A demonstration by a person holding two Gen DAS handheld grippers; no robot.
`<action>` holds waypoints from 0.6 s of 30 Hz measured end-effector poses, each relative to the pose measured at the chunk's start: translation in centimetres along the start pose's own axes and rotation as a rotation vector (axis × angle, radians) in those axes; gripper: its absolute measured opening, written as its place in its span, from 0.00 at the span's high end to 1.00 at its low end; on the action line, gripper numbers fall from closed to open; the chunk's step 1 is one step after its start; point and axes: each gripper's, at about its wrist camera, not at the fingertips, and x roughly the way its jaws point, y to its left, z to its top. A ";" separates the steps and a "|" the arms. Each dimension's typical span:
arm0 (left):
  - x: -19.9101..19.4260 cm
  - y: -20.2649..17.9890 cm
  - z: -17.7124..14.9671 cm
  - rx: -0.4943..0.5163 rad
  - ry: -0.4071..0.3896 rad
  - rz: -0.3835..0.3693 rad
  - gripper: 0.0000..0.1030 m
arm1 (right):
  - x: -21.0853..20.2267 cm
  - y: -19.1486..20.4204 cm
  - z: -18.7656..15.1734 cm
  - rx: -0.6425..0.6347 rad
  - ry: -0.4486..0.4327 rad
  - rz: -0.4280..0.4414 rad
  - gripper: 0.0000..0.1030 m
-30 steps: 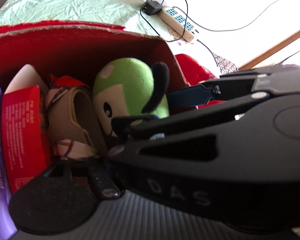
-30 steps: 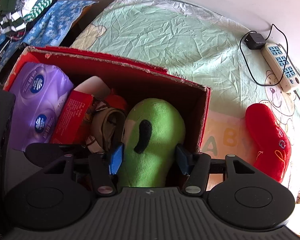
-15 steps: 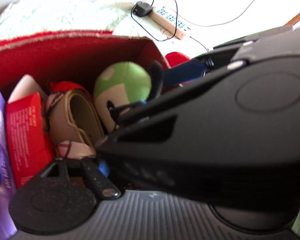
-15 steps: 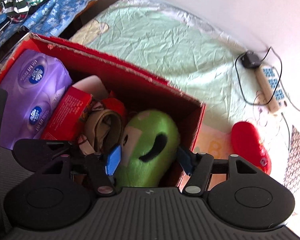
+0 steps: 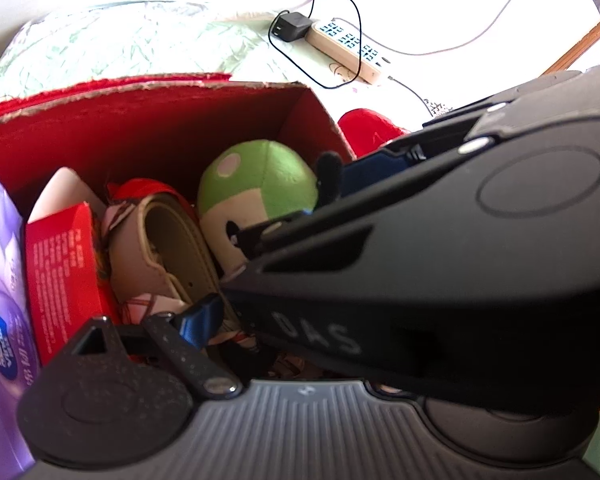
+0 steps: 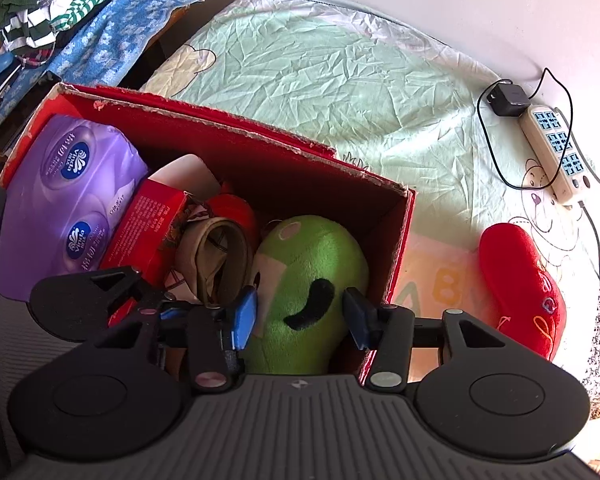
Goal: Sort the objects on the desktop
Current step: 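Open the right tool to release the green plush in the box, then move the right tool to the red heart plush on the sheet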
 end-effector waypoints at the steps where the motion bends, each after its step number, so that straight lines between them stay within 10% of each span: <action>1: 0.1 -0.6 0.1 -0.002 -0.004 0.004 0.14 | -0.1 0.0 0.0 0.002 -0.002 -0.002 0.50; 18: 1.4 -1.0 2.6 0.014 -0.119 0.145 0.07 | -4.6 -2.0 -1.8 0.114 -0.151 0.085 0.45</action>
